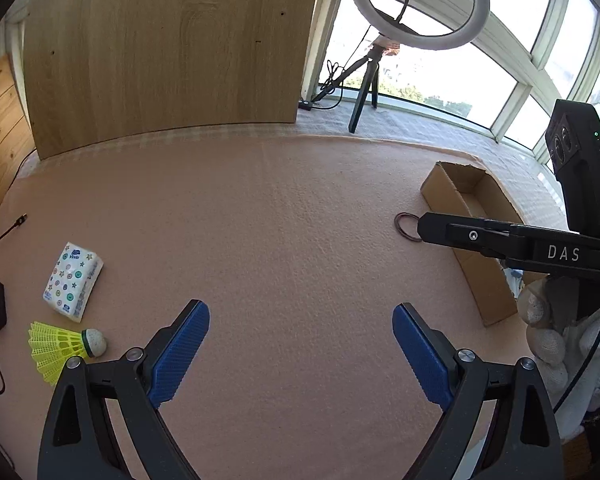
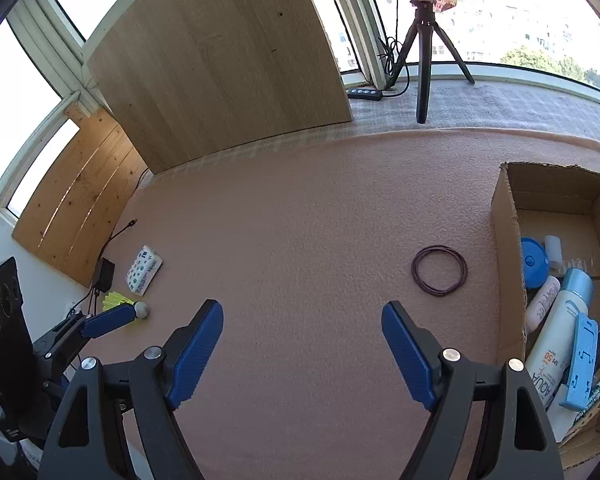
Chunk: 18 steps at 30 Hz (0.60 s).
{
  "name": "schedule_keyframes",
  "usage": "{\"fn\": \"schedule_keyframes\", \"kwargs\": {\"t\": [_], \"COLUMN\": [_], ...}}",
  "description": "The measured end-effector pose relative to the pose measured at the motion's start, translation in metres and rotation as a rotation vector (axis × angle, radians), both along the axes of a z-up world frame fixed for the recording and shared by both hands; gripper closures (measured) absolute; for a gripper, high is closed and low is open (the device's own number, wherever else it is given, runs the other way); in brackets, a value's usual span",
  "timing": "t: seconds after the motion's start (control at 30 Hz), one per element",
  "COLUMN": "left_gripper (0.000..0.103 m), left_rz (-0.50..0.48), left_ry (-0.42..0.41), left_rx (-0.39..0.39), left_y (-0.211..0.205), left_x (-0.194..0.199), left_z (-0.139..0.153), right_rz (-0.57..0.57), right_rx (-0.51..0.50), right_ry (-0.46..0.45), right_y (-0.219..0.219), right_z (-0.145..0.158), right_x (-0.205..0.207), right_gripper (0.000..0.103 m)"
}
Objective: Organize objects
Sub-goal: 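Move the left gripper to the yellow shuttlecock beside the tissue pack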
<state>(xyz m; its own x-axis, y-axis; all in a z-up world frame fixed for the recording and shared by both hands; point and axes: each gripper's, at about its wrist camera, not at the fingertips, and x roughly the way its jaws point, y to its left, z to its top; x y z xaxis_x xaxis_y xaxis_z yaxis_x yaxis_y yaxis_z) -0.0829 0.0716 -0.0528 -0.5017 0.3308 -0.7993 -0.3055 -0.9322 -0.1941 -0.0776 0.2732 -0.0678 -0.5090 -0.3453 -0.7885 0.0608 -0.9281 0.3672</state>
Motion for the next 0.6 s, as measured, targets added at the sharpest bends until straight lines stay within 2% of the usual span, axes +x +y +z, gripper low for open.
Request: {"fn": "schedule_keyframes", "kwargs": {"t": [0.33, 0.6], "left_gripper": [0.009, 0.012], "left_rz": [0.186, 0.311], "left_ry": [-0.010, -0.030], "left_rx": [0.008, 0.022], "left_y": [-0.110, -0.192], "left_x": [0.020, 0.027], "left_z": [-0.007, -0.022], "right_rz": [0.154, 0.240], "right_rx": [-0.003, -0.026], "right_ry": [-0.024, -0.068], "right_y": [-0.081, -0.133], "right_z": [-0.002, -0.015], "right_x": [-0.024, -0.041], "right_gripper": [0.025, 0.025]}}
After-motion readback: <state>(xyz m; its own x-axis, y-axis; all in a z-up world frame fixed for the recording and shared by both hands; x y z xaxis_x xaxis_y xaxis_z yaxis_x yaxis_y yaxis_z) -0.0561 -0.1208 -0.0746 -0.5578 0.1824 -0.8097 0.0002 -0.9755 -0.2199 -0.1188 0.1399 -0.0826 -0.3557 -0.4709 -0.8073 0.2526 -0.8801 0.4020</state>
